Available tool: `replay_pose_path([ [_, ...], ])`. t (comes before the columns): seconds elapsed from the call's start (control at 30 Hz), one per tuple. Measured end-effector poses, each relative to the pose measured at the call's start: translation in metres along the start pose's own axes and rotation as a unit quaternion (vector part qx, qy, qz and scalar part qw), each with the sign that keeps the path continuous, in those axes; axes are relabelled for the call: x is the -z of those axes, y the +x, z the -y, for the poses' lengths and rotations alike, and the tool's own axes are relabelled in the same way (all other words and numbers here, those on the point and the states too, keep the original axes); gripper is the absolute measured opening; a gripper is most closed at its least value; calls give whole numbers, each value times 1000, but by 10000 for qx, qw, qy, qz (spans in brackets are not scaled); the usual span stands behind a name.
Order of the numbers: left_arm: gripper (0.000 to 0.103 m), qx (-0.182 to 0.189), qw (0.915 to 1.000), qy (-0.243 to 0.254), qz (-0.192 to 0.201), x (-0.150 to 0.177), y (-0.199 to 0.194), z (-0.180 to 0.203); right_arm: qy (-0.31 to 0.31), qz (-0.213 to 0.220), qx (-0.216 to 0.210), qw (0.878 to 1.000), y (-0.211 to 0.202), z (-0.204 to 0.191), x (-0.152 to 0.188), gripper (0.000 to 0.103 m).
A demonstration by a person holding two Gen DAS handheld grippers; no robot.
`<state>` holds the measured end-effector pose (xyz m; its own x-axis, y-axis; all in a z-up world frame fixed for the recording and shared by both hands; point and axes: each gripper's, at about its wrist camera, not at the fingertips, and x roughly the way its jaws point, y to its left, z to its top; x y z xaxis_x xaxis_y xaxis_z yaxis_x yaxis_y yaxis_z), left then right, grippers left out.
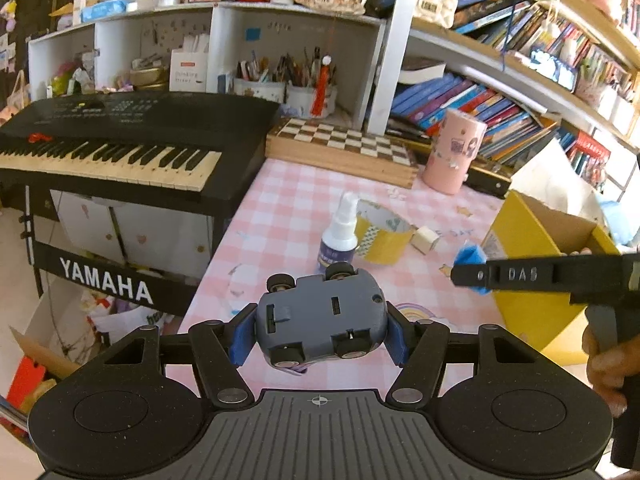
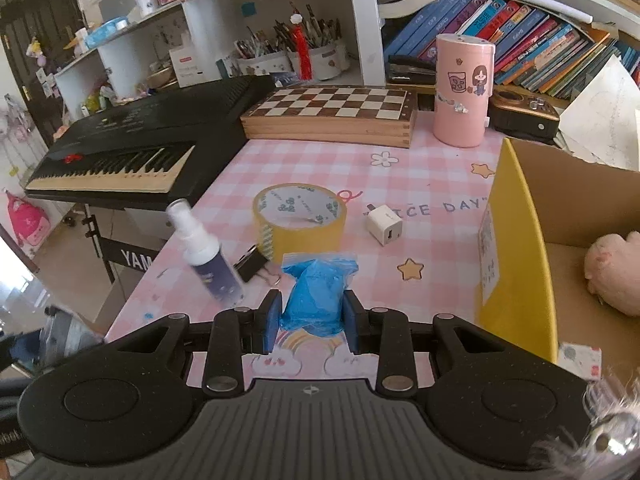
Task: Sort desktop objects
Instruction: 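Close the left tool on the grey car while the right tool grips the blue packet, then carry the grey car in the left tool while the right tool carries the blue packet to the yellow box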
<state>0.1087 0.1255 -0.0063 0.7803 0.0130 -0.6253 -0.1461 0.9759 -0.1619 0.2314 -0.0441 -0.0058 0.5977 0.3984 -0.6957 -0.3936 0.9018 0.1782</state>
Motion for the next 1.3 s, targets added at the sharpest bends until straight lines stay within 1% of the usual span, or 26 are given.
replay_pose_path([
  [0.2,63,143,9999,62,63,11,-17,2,-102,28,80,9999,-21,-12,21,30],
  [0.37,63,244,9996,49,136,19,-37,-1,-324,223,193,9990,-41,-21,34,30],
  [0.63,63,351,9993,75,143,35,-60,-3,-217,190,193,9994,-67,-33,62,30],
  [0.83,63,336,9992,67,206,46,-79,-7,-71,240,221,9994,-83,-37,77,30],
  [1.1,63,341,9991,44,260,59,-98,-8,-228,223,128,9994,-99,-52,94,30],
  [1.3,63,452,9987,103,207,69,-106,-4,-204,177,139,9995,-111,-54,110,30],
])
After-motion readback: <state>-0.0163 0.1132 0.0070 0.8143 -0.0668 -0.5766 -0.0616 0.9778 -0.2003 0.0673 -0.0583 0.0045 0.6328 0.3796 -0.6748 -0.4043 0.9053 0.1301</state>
